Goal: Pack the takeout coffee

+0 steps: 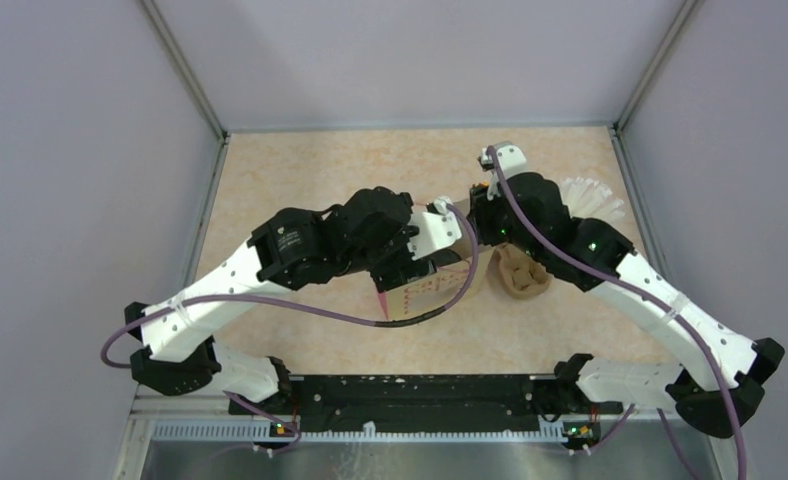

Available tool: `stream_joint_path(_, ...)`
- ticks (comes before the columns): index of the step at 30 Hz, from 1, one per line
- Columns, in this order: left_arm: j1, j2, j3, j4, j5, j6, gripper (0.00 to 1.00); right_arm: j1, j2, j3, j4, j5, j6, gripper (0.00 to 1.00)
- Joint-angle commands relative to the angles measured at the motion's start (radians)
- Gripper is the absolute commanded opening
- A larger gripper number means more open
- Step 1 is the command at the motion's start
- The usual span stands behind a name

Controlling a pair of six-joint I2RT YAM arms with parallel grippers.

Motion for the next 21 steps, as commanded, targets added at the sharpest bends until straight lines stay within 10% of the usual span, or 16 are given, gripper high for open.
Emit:
stream_joint_path(1,-0.005,0.012,-0.009,0.033,-0.004,0.027,0.67,0.005,0.044,0.081,-0.038,0.039,-0.067,0.37)
stream_joint_path(21,-0.002,0.022,-0.077,0.115,-0.044,0.056,0.66,-0.222,0.183,0.173,-0.035,-0.255,-0.185,0.26)
